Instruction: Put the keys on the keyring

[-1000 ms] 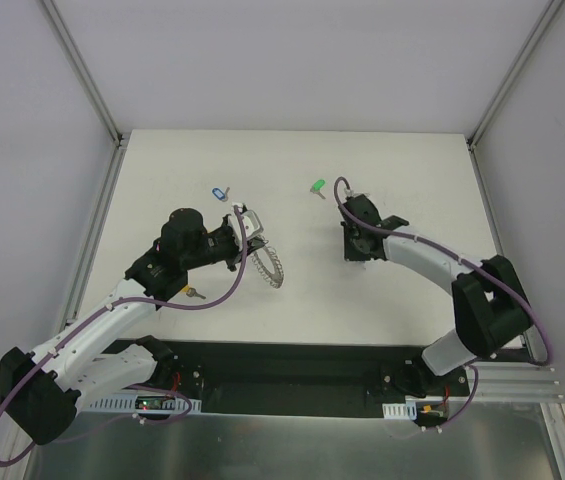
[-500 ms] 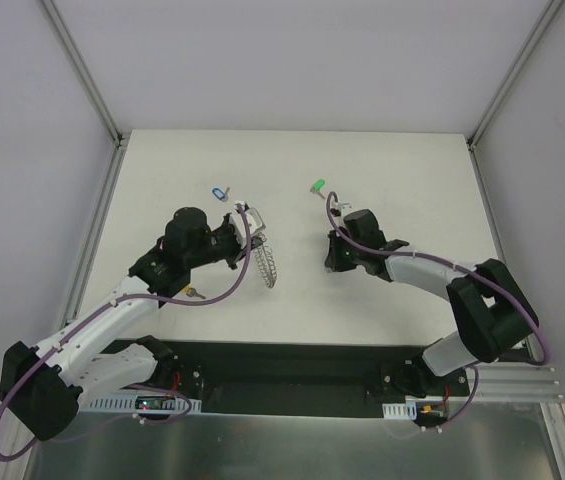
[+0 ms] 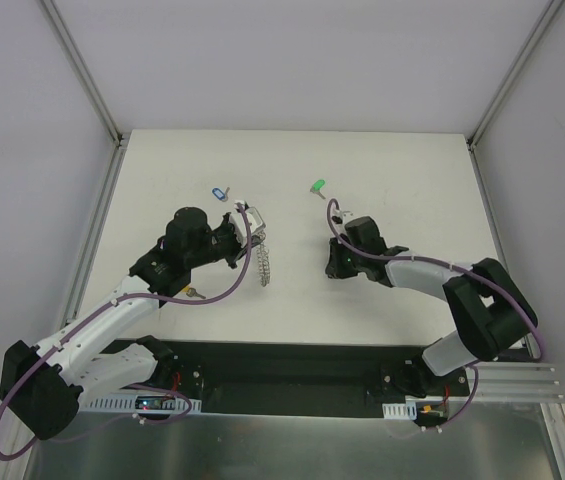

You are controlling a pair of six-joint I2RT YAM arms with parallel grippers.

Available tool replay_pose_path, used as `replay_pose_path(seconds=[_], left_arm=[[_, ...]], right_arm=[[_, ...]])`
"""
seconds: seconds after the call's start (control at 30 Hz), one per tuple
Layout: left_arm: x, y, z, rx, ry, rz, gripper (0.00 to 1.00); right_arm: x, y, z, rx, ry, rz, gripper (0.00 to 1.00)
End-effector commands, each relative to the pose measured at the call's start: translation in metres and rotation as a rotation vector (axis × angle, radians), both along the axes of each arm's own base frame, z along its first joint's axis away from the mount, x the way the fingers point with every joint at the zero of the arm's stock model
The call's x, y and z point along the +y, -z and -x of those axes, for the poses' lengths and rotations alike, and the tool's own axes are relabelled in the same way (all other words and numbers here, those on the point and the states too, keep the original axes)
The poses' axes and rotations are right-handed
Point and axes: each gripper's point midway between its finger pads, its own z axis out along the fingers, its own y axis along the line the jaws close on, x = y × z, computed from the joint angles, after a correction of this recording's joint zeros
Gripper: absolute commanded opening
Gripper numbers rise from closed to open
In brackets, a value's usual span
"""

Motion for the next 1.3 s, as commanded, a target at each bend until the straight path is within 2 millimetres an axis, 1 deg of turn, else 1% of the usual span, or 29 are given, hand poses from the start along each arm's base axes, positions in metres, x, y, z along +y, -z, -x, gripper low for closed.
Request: replay_pose_path(seconds=[0.0, 0.03, 0.07, 0.1, 0.13, 0.17, 0.2, 0.23, 0.27, 0.3, 0.33, 0.37, 0.4, 0.47, 0.53, 0.57, 0.6, 0.63, 0.7, 0.73, 0.77, 0.87, 0.9, 0.93, 1.07, 1.1, 1.13, 1.23, 1.27], left_arm=[[-0.001, -0.007, -0.004, -0.057, -0.007, 0.002, 0.00], [-0.001, -0.009, -0.005, -0.061, -0.012, 0.004, 0.00], [-0.001, -0.008, -0.005, -0.060, -0.013, 0.002, 0.00], [0.000, -0.008, -0.005, -0.063, -0.014, 0.002, 0.00], [0.000, -0.010, -0.005, -0.067, -0.014, 0.005, 0.00], [0.000, -0.010, -0.005, -0.069, -0.017, 0.005, 0.00], [0.000, -0.010, -0.005, -0.068, -0.012, 0.004, 0.00], [0.000, -0.011, -0.004, -0.072, -0.012, 0.006, 0.00], [0.000, -0.011, -0.004, -0.073, -0.017, 0.005, 0.00], [0.001, -0.011, -0.005, -0.074, -0.019, 0.003, 0.00], [0.001, -0.013, -0.005, -0.080, -0.020, 0.005, 0.00], [0.002, -0.012, -0.005, -0.079, -0.023, 0.003, 0.00], [0.002, -0.013, -0.005, -0.084, -0.024, 0.004, 0.00], [0.002, -0.014, -0.005, -0.090, -0.026, 0.003, 0.00], [0.002, -0.014, -0.004, -0.094, -0.025, 0.001, 0.00], [0.002, -0.014, -0.003, -0.096, -0.023, 0.000, 0.00], [0.002, -0.015, -0.003, -0.099, -0.023, 0.002, 0.00], [0.002, -0.016, -0.002, -0.101, -0.021, 0.004, 0.00], [-0.001, -0.016, 0.000, -0.104, -0.010, 0.004, 0.00], [-0.001, -0.016, 0.001, -0.104, -0.008, 0.003, 0.00], [-0.002, -0.015, 0.002, -0.105, -0.005, 0.002, 0.00], [-0.002, -0.015, 0.002, -0.105, -0.006, 0.000, 0.00], [-0.002, -0.016, 0.002, -0.107, -0.006, 0.001, 0.00], [-0.002, -0.016, 0.002, -0.110, -0.005, 0.002, 0.00], [-0.002, -0.015, 0.002, -0.106, -0.006, 0.000, 0.00], [-0.002, -0.015, 0.002, -0.103, -0.005, 0.001, 0.00], [-0.002, -0.015, 0.002, -0.105, -0.006, 0.000, 0.00], [-0.003, -0.014, 0.002, -0.103, -0.003, -0.001, 0.00], [-0.003, -0.014, 0.003, -0.100, -0.002, -0.001, 0.00]], right_arm=[[-0.003, -0.018, -0.005, -0.018, 0.035, 0.019, 0.20], [-0.002, -0.025, -0.008, -0.026, 0.042, 0.030, 0.22], [-0.008, -0.030, -0.003, -0.009, 0.047, 0.064, 0.24], [-0.013, -0.036, -0.007, -0.028, 0.070, 0.093, 0.30], [-0.011, -0.052, -0.015, -0.055, 0.099, 0.098, 0.33], [-0.020, -0.051, -0.009, -0.022, 0.116, 0.146, 0.35], [-0.026, -0.055, -0.012, -0.026, 0.153, 0.182, 0.40], [-0.026, -0.067, -0.016, -0.034, 0.178, 0.197, 0.41], [-0.037, -0.065, -0.010, 0.003, 0.202, 0.259, 0.42], [-0.038, -0.064, -0.008, 0.015, 0.204, 0.290, 0.42], [-0.032, -0.073, -0.010, 0.002, 0.195, 0.299, 0.42], [-0.038, -0.072, -0.004, 0.025, 0.203, 0.349, 0.41], [-0.037, -0.067, -0.003, 0.046, 0.197, 0.375, 0.41], [-0.028, -0.070, -0.002, 0.044, 0.148, 0.394, 0.41], [-0.021, -0.063, -0.001, 0.049, 0.072, 0.407, 0.40], [-0.014, -0.063, 0.001, 0.044, -0.037, 0.407, 0.40], [-0.012, -0.062, 0.003, 0.043, -0.080, 0.411, 0.40], [-0.014, -0.059, 0.003, 0.048, -0.109, 0.437, 0.40], [-0.018, -0.060, 0.001, 0.040, -0.184, 0.490, 0.38], [-0.022, -0.053, 0.003, 0.064, -0.211, 0.522, 0.38], [-0.021, -0.052, 0.003, 0.068, -0.232, 0.528, 0.38], [-0.014, -0.046, 0.001, 0.058, -0.286, 0.510, 0.36], [-0.014, -0.040, 0.004, 0.062, -0.297, 0.507, 0.34], [-0.008, -0.039, 0.000, 0.035, -0.304, 0.484, 0.34], [0.005, -0.027, 0.007, 0.021, -0.374, 0.404, 0.33], [0.005, -0.027, 0.006, 0.006, -0.372, 0.398, 0.32], [0.003, -0.022, 0.007, -0.002, -0.373, 0.396, 0.31], [0.005, -0.019, 0.005, -0.038, -0.372, 0.380, 0.31], [0.002, -0.015, 0.006, -0.036, -0.367, 0.387, 0.31]])
